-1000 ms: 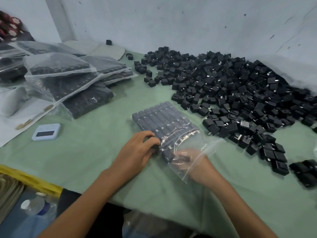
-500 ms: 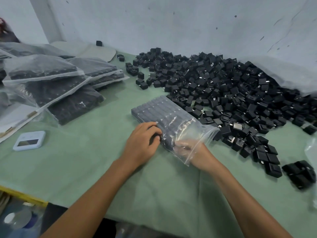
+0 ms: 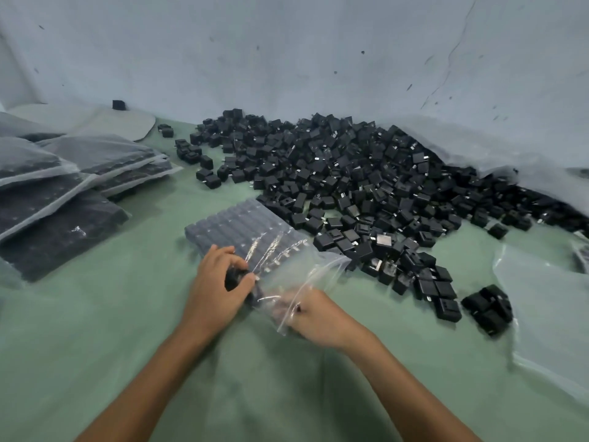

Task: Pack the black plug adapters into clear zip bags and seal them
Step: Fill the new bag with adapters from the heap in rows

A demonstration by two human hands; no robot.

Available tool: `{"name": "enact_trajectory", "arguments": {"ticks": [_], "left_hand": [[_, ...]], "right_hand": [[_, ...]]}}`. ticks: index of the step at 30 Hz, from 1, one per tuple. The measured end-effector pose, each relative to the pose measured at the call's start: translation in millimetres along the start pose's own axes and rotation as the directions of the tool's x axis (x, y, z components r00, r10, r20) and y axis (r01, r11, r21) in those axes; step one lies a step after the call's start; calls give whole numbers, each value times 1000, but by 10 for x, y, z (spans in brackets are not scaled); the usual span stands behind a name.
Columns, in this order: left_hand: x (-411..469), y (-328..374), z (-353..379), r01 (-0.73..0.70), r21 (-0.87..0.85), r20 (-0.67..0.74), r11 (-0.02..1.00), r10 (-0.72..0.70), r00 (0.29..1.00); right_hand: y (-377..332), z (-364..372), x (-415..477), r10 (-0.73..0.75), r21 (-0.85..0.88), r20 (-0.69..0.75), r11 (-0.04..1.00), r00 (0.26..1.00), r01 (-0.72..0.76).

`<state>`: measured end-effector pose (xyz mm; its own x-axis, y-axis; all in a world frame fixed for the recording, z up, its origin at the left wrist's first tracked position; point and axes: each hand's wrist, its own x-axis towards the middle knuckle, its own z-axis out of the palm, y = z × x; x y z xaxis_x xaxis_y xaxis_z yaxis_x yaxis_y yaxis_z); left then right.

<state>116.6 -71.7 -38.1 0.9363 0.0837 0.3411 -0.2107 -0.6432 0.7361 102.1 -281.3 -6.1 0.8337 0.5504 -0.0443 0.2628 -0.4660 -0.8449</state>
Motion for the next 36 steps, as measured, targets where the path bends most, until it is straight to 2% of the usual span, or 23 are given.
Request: {"name": "enact_trajectory", "arguments": {"ticks": [3, 5, 7, 9, 10, 12, 14, 16, 17, 19, 21, 22, 24, 25, 27, 32, 36], "left_hand": [[-8, 20, -6, -6, -20, -3, 1000, 6, 1000], [-13, 43, 0, -1, -24, -15, 1000, 1, 1000], [-10, 59, 1, -9, -23, -20, 1000, 8, 1000], [-3, 68, -2, -12, -19, -15, 1000, 11, 1000], [0, 68, -3, -14, -16, -10, 1000, 14, 1000], [4, 58, -1, -21, -16, -8, 1000, 21, 1000], [-5, 53, 2, -12, -25, -10, 1000, 11, 1000], [-14, 48, 6, -2, -39, -14, 999, 1, 1000], [-13, 42, 7, -3, -43, -18, 999, 3, 1000], [-9, 33, 12, -7, -47, -22, 999, 6, 1000], [-2, 23, 15, -9, -45, -28, 999, 7, 1000], [-1, 21, 17, -10, -46, -32, 999, 8, 999], [-11, 26, 18, -7, -56, -38, 998, 5, 999], [-16, 32, 18, -8, -59, -40, 998, 6, 999], [-20, 42, 17, -16, -60, -45, 998, 14, 999], [-26, 60, 7, -54, -53, -52, 997, 51, 997], [-33, 58, 18, -44, -61, -66, 997, 40, 997]], "right_hand": [[109, -212, -205, 69, 16, -71, 998, 995, -68], [168, -489, -291, 73, -57, -167, 995, 983, -84], [215, -799, -293, 57, -197, -313, 973, 948, -124], [292, -1100, -211, 2, -417, -459, 882, 889, -218], [349, -1220, -155, -15, -549, -470, 788, 882, -279], [464, -1382, -55, 39, -738, -369, 595, 929, -318], [533, -1439, 16, 124, -767, -295, 561, 947, -312], [565, -1439, 33, 101, -747, -307, 590, 946, -306], [565, -1434, 20, 76, -715, -338, 627, 938, -309], [528, -1409, -75, 54, -544, -447, 776, 893, -319], [467, -1341, -213, 113, -223, -556, 934, 824, -279], [425, -1284, -273, 179, -27, -580, 971, 795, -238], [340, -1148, -376, 298, 308, -562, 941, 772, -140], [308, -1092, -429, 320, 401, -551, 911, 771, -91], [260, -987, -547, 311, 444, -526, 894, 791, -56], [183, -571, -688, 342, 459, -343, 874, 875, -161], [78, -223, -554, 423, 639, -197, 740, 884, -212]]}}
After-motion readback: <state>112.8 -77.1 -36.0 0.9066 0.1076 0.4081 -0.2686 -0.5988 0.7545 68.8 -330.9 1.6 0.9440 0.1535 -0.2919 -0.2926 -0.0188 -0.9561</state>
